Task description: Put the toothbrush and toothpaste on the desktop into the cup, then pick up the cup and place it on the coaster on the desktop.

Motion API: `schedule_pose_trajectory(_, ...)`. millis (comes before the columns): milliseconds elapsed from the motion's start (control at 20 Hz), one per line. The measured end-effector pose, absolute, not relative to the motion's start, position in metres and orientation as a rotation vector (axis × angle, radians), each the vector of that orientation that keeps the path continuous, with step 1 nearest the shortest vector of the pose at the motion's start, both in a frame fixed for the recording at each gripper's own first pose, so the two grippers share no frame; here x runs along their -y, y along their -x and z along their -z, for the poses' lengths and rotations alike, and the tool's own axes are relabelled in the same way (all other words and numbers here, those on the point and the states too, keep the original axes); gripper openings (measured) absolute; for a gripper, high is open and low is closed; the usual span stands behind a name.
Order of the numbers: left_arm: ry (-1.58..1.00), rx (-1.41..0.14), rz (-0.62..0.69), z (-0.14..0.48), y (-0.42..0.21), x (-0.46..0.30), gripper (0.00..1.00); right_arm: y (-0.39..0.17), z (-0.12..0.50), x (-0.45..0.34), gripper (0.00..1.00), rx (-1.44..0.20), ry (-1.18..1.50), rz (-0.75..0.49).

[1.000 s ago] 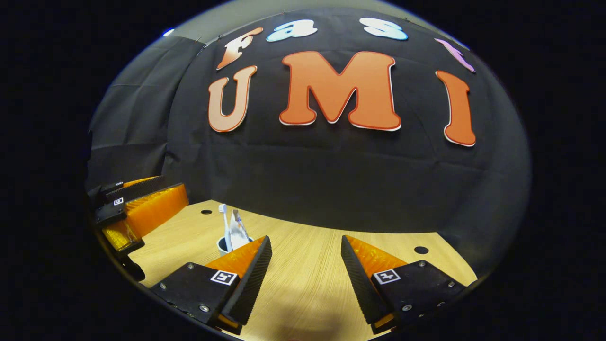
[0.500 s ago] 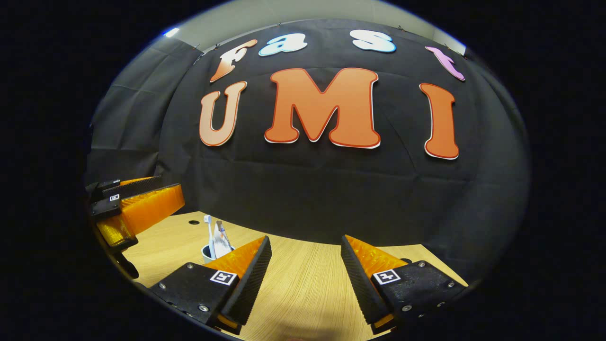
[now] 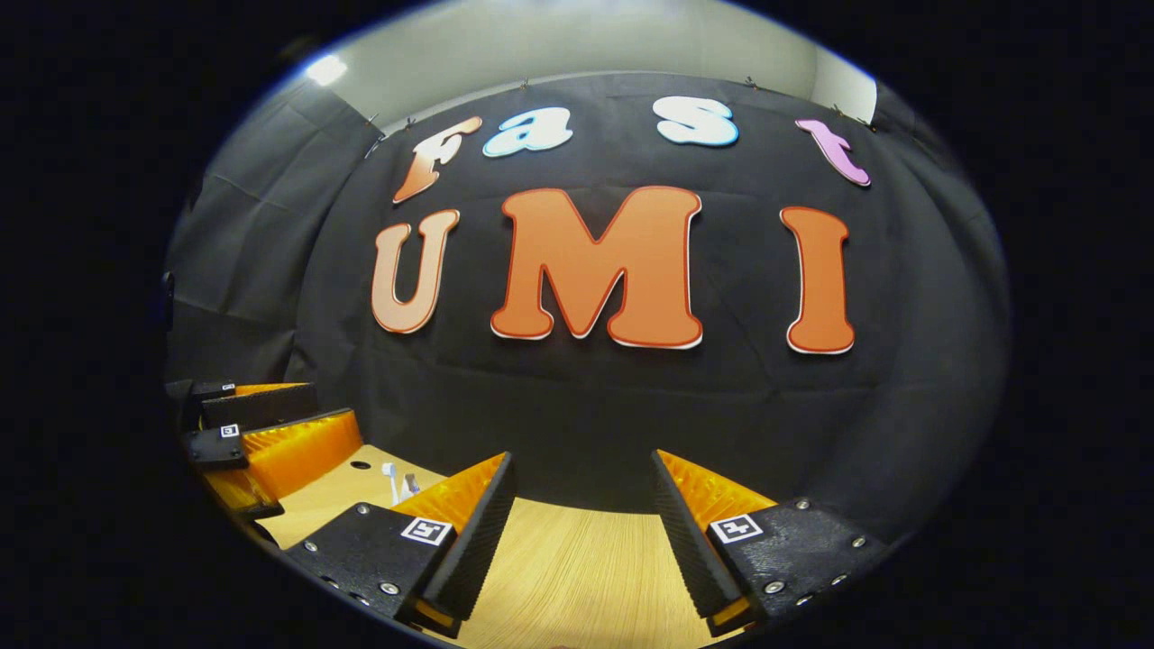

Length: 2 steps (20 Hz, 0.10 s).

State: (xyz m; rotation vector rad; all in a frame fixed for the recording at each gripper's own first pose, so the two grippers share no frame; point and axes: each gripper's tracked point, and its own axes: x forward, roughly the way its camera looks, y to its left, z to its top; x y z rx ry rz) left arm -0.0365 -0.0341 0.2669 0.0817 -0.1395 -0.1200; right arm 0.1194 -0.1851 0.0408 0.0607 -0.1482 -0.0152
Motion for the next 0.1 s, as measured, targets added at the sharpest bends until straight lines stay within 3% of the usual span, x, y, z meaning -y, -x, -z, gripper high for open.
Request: schedule_pose_trajectory(100, -0.098, 0.172, 0.133, -0.2801, 0.0358, 0.042, 0.99, -0.1146, -0.0436, 0.1861, 0.89, 0.16, -0.076, 0.017)
